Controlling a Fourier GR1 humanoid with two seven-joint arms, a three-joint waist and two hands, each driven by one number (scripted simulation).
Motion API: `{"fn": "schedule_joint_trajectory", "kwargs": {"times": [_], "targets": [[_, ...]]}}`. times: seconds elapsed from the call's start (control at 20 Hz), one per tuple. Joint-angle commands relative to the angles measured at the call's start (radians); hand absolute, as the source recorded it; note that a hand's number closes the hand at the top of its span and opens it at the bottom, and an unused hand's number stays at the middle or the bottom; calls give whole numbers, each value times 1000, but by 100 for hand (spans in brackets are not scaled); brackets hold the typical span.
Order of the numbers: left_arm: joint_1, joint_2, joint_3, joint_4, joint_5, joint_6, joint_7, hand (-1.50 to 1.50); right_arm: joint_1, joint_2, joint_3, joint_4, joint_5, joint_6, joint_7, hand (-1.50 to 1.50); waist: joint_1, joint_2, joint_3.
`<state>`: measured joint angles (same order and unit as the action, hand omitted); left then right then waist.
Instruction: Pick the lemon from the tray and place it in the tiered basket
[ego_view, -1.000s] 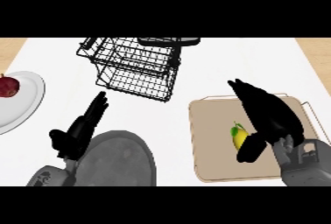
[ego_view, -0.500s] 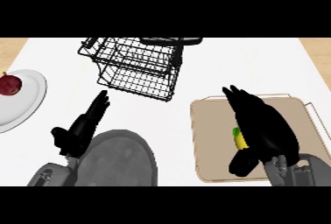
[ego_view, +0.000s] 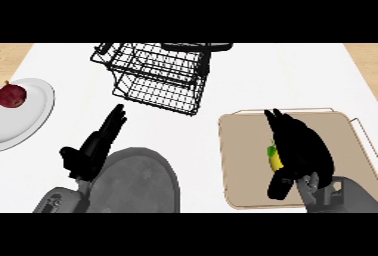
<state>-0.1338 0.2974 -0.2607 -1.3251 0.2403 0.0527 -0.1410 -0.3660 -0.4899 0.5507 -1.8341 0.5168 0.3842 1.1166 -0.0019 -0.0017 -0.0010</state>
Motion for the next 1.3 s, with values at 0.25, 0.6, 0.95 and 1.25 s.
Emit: {"fn": "schedule_joint_trajectory", "kwargs": {"times": [0.25, 0.6, 0.95, 1.25], "targets": [[8, -50, -6, -14, -48, 8, 6, 0, 37, 73, -36, 161, 135, -17, 5, -150, 7, 3, 1], [63, -26, 23, -89, -56, -30, 37, 0, 164, 97, -96, 121, 199, -28, -39, -150, 4, 0, 1], [-63, -101, 66, -6, -104, -5, 80, 0, 207, 171, -107, 141, 277, -1, -73, -150, -1, 1, 1], [7, -117, 104, 6, -139, -71, 21, 0, 205, 225, -174, 238, 349, -12, -199, -150, 2, 2, 1]]}}
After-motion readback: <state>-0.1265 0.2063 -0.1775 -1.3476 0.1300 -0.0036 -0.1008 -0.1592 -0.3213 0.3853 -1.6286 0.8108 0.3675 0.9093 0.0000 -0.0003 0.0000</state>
